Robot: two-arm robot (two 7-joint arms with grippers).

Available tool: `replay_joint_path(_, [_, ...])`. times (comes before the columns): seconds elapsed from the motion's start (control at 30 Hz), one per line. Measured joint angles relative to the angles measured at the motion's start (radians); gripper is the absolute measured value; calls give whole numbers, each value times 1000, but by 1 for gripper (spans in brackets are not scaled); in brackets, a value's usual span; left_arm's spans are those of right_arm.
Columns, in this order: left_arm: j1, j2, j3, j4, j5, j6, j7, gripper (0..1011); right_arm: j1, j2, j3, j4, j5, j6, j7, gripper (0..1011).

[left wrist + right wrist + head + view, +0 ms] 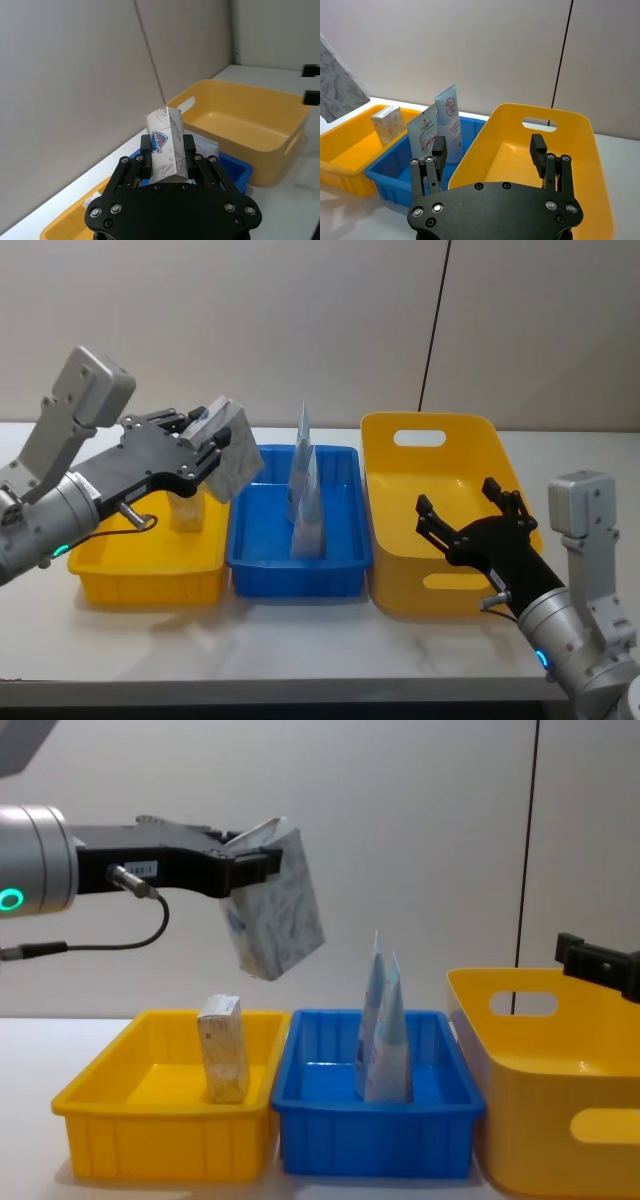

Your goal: Bimanual collaborative sorting of washing and personal care products

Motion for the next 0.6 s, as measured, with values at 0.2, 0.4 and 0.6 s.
replay_joint_path(0.2, [-8, 35, 10, -14, -35, -41, -93, 334, 0, 0, 0, 0, 0, 0, 0, 1002])
replay_joint_path(0.4, [-16, 60, 19, -19, -66, -73, -168, 334, 0, 0, 0, 0, 0, 0, 0, 1002])
replay_joint_path(0.6, [-28, 84, 32, -19, -104, -110, -259, 334, 0, 0, 0, 0, 0, 0, 0, 1002])
